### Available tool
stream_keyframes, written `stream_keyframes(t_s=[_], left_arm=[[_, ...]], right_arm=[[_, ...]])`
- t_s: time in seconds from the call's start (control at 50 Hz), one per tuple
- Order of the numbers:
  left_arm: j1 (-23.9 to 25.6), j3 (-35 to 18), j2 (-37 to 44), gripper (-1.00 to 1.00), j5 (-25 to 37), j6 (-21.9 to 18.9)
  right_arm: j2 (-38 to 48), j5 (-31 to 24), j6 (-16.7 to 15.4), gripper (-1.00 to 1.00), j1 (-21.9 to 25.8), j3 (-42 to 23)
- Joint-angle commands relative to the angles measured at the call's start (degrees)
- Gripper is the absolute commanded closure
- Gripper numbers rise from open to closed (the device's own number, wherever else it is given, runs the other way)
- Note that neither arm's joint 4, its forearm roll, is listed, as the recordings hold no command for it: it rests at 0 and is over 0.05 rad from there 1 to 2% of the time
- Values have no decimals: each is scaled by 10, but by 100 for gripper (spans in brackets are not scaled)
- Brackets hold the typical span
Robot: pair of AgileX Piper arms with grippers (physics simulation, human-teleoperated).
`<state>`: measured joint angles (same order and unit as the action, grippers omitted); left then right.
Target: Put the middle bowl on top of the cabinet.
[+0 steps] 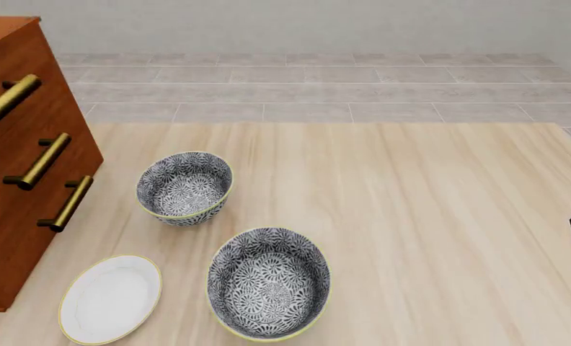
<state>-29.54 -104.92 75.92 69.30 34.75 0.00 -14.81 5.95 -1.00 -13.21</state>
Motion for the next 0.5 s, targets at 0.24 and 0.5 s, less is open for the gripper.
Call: stream_keyframes(t_s=[0.24,0.5], left_arm=[[-28,-8,11,100,4,-4],[-43,-2,17,100,4,-5]], right_arm=[[0,4,1,-100,-1,5],[0,5,1,-100,-3,5]])
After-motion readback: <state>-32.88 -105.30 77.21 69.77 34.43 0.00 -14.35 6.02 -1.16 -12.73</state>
